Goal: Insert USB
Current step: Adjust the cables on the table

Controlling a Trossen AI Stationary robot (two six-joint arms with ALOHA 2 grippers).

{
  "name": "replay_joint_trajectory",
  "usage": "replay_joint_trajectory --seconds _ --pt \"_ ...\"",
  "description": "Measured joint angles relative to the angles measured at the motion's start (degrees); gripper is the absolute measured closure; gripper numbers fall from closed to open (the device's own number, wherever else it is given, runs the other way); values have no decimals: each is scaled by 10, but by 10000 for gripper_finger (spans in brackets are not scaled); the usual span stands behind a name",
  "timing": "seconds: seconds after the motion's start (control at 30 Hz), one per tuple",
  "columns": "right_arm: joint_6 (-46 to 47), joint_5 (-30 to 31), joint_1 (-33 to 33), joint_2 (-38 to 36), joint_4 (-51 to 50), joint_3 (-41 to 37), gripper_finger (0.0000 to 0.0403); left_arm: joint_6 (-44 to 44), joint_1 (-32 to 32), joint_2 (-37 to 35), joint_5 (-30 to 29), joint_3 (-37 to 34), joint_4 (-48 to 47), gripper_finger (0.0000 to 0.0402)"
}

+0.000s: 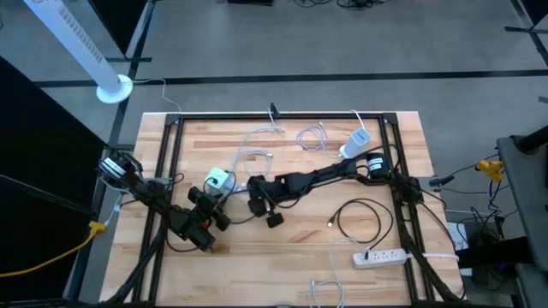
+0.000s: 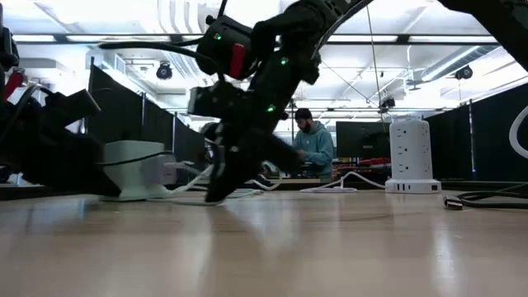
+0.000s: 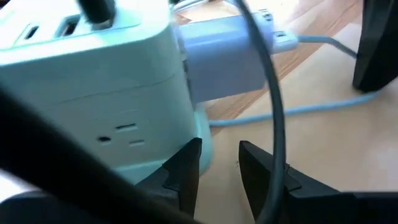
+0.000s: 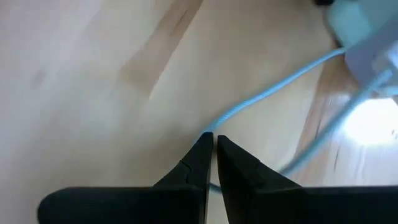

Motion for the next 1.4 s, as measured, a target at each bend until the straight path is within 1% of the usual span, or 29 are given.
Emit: replay_joint_trajectory --seconds 0.1,0.17,0.27,0.4,0.5,0.57,0.7,0.77,0.83,0.9,0.97,1.07,1.13,1.27,1.33,1.4 --pt "-29 1 0 -16 -49 -2 390 0 0 0 13 -3 -9 299" --pt "-47 14 0 -29 -83 -4 390 -1 1 0 18 -3 -5 299" --pt "-68 34 1 -52 -108 -6 390 -5 1 0 25 -6 -6 299" --pt "-65 40 0 -86 -81 -4 390 -18 2 0 23 -9 -5 299" --pt "-59 40 -1 -91 -68 -5 390 -23 2 0 -1 -9 25 299" --pt "-59 42 -4 -92 -52 -5 390 2 2 0 -15 -9 63 299" --pt "-59 62 -27 -91 -29 -5 390 103 2 0 -18 -8 169 299" --pt "-53 71 -42 -88 -29 -5 390 137 3 0 -20 -8 207 299" --pt "-35 72 -56 -88 -21 -5 390 153 3 0 -27 -8 229 299" --pt "-7 70 -70 -88 -16 -5 390 155 4 0 -38 -8 232 299" --pt "20 49 -81 -88 -17 -5 390 156 5 0 -49 -8 232 299" --pt "41 -32 -89 -86 -17 -7 390 164 5 0 -58 -8 228 299" --pt "47 -69 -87 -85 -26 -8 390 165 5 0 -59 -8 215 299" --pt "53 -78 -84 -85 -27 -8 390 142 5 -12 -50 -8 178 299" --pt "67 -79 -86 -85 -26 -8 390 137 5 -25 -28 -6 154 299" --pt "81 -79 -85 -80 -14 -8 390 134 5 -42 3 3 110 299"
